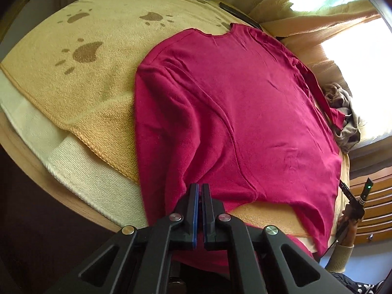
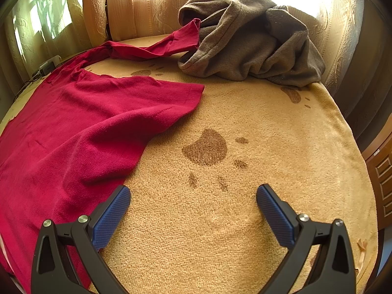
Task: Fold clothes
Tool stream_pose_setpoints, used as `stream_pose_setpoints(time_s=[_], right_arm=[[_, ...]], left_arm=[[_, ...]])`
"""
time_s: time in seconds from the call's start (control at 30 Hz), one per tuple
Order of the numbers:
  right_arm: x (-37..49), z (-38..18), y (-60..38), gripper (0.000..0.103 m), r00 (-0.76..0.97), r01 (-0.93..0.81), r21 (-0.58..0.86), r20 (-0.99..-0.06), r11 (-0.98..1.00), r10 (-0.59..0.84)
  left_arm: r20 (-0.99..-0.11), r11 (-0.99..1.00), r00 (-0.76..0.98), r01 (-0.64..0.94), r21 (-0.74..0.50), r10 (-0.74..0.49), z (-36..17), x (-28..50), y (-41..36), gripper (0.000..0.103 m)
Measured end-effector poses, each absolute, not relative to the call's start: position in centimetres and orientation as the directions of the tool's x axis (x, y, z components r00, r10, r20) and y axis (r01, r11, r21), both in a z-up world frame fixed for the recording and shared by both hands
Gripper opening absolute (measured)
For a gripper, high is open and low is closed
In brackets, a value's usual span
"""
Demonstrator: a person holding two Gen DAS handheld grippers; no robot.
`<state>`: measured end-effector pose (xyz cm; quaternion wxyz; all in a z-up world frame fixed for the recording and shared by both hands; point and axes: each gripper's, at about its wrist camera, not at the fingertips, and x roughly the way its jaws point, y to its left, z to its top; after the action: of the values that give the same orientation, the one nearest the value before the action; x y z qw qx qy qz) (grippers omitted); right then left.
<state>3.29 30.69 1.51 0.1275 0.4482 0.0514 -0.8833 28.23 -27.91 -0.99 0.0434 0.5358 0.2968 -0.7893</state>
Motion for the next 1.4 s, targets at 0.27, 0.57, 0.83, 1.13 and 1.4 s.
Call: stream_pose_setpoints(time_s=[0.27, 0.57, 0.83, 1.13, 1.4], right_arm=[[3.5, 3.9, 35.4, 0.103, -0.590, 0.200, 0.181, -0.762, -0.963, -0.266], [3.5, 4.6, 37.0, 0.103, -0.610, 0.204, 0.215, -0.735, -0.955, -0.296], [2.4, 5.5, 37.6, 0.103, -0.612, 0.213, 0.277, -0.709, -0.937, -0.349], [-0.3, 2.9, 36.0, 0.103, -0.581, 0.201, 0.241, -0.751, -0.950, -0.313], [-0.8, 1.8, 34.5, 0.103, -0.581, 0.192, 0.130, -0.784, -0.973, -0.219]], left_arm=[[-0.785, -0.846, -0.462, 0.126, -0.518, 0.412, 3.4, 20.8, -21.1, 0.006], [-0.708, -0.763, -0.285, -0.231, -0.604, 0.646, 4.8, 8.5, -5.3, 0.006], [-0.825, -0.884, -0.320, -0.204, -0.420, 0.466, 3.0, -2.1, -1.3, 0.006], [-0.879, -0.960, -0.411, 0.031, -0.280, 0.243, -0.7, -12.2, -10.5, 0.006], [-0.853, -0.961, -0.472, 0.039, -0.274, 0.224, -1.2, -18.1, -12.8, 0.006]])
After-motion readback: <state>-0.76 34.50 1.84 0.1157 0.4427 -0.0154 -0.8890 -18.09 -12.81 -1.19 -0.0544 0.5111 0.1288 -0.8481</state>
